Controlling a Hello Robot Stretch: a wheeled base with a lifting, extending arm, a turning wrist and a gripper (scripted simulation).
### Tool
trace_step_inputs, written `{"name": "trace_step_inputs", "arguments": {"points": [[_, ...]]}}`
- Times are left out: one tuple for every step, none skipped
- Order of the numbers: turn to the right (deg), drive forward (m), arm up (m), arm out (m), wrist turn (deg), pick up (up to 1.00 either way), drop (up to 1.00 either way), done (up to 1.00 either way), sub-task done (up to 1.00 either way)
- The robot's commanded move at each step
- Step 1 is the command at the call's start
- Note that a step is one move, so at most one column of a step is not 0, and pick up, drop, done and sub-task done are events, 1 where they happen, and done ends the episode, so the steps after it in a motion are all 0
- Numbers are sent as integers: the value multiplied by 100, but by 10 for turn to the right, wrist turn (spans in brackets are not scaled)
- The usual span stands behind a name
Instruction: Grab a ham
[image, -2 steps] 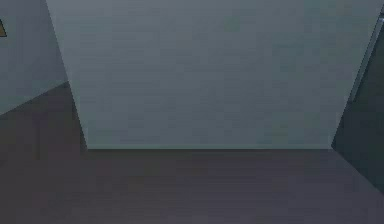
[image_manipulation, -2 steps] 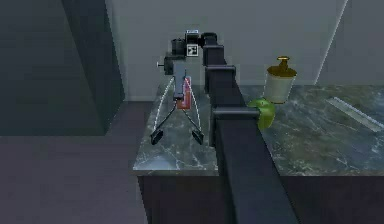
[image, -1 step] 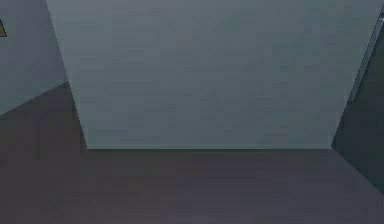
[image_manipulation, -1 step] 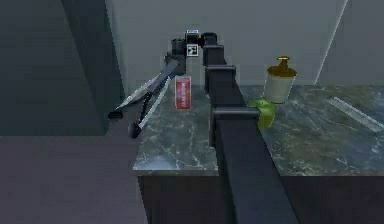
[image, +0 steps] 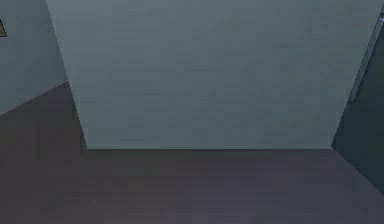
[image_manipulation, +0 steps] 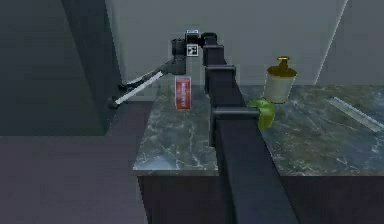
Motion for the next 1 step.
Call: {"name": "trace_step_inputs", "arguments": {"points": [[0, 0, 0, 0, 450, 0, 0, 0, 0]]}}
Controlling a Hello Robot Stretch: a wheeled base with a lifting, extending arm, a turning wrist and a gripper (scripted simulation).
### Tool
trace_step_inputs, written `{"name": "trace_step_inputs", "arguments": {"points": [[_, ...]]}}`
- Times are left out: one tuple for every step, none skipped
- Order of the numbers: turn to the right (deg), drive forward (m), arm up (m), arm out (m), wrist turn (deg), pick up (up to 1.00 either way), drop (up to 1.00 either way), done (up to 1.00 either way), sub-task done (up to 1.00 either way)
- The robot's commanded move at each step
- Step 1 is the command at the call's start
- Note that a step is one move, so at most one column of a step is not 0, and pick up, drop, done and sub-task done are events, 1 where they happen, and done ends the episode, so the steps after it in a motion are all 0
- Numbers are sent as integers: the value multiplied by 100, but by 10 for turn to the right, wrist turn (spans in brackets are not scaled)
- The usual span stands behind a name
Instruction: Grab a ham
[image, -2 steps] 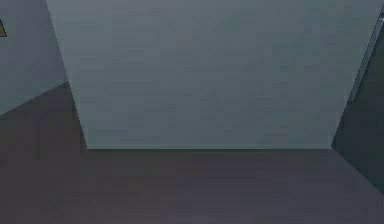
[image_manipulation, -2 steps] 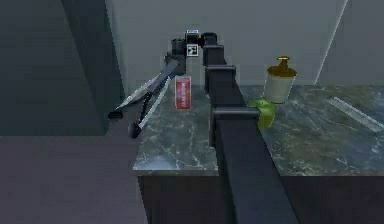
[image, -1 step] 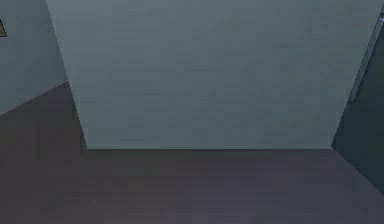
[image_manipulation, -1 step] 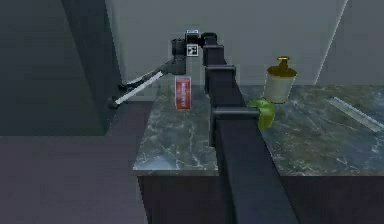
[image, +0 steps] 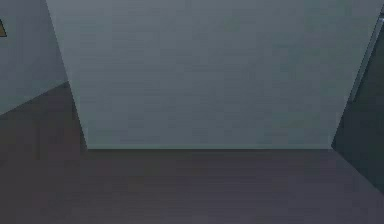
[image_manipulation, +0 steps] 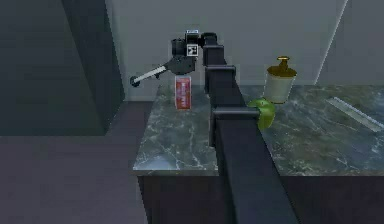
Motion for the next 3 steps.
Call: {"name": "trace_step_inputs", "arguments": {"points": [[0, 0, 0, 0, 390, 0, 0, 0, 0], [0, 0, 0, 0, 0, 100, 0, 0, 0], [0, 0, 0, 0, 0, 0, 0, 100, 0]]}}
